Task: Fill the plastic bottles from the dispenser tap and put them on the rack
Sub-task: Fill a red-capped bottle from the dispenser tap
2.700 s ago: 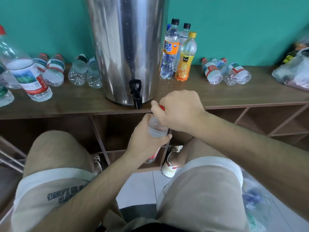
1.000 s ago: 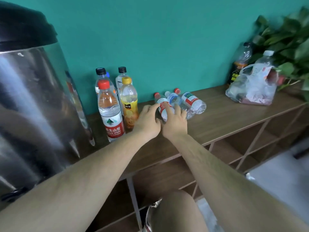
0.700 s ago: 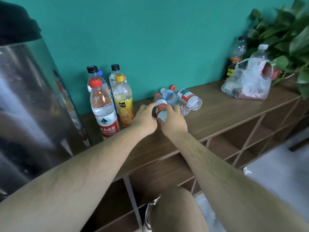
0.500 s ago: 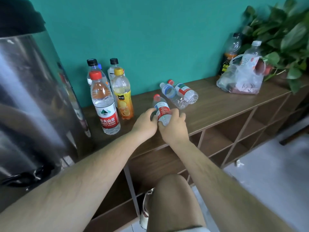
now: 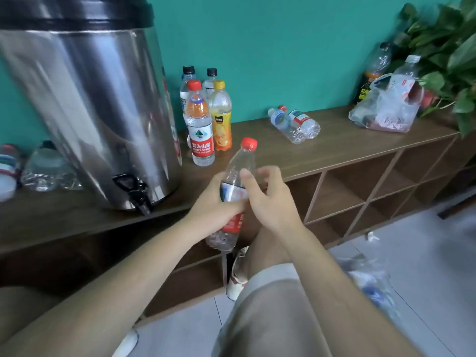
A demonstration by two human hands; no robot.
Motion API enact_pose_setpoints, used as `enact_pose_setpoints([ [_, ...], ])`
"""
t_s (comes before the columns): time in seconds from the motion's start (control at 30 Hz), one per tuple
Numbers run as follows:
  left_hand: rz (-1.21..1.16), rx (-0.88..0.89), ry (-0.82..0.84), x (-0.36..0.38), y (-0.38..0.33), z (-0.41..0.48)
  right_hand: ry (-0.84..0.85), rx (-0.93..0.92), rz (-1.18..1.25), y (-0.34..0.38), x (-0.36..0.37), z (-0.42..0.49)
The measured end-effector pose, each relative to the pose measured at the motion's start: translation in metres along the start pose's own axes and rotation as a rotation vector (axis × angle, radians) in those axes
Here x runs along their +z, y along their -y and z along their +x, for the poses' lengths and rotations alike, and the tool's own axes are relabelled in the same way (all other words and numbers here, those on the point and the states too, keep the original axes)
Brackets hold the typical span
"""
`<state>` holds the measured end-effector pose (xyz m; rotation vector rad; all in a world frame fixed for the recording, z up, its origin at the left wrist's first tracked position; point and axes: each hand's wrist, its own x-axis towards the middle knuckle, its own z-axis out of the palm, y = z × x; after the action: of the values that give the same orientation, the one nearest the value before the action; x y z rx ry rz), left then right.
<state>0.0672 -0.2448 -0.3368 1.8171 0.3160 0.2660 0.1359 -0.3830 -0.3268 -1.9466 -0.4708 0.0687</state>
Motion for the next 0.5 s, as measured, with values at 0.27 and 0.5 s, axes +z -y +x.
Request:
enact_pose_setpoints([
  [0.27, 0.34, -0.043, -0.11, -0.051, 0.054, -0.092, 0.4, 0.026, -0.071, 0.003, 0.074, -0.034],
  [0.5, 0.85, -0.182, -0.246, -0.097, 0.108, -0.103, 0.414, 0.027, -0.491, -0.003, 0.137, -0.018],
])
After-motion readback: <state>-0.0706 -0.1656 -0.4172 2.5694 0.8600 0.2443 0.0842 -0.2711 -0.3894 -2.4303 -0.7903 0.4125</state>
